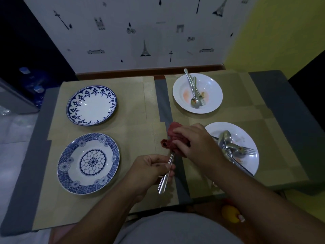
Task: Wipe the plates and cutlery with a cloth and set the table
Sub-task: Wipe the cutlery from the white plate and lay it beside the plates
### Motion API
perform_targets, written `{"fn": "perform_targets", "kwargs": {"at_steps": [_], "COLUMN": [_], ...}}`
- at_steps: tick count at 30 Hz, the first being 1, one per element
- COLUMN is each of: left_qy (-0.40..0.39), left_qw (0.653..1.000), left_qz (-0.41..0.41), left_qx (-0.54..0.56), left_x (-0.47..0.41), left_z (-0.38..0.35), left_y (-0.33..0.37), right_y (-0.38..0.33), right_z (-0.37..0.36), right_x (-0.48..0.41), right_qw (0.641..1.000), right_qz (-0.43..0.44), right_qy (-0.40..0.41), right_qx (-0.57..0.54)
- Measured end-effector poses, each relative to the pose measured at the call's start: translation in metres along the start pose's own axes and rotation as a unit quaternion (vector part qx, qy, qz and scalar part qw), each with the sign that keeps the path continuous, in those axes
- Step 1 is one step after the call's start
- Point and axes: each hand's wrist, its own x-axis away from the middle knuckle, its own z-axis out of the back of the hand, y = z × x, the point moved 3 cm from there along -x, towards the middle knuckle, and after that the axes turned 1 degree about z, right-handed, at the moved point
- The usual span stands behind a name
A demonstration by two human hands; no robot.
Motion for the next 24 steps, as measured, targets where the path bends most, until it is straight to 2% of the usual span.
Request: {"fn": "perform_targets", "kwargs": {"at_steps": [8, 15, 24], "left_qy": [0.022, 0.039, 0.04], "left_qw": [1.0, 0.999, 0.999], "left_qz": [-0.005, -0.021, -0.026], "left_qx": [0.009, 0.021, 0.013], "left_x": [-0.001, 0.002, 0.004], "left_z": [-0.003, 0.001, 0.004], "left_y": [-0.001, 0.006, 0.005], "right_y": [-0.002, -0.008, -0.008], "right_z": [0.001, 0.002, -0.002], "right_x": [0.005, -0.013, -0.015], "right_qw": [1.0, 1.0, 0.999], "right_qz": [-0.001, -0.005, 0.035], "right_qy": [-0.018, 0.006, -0.006], "right_qx": [-0.008, -0.005, -0.004]}}
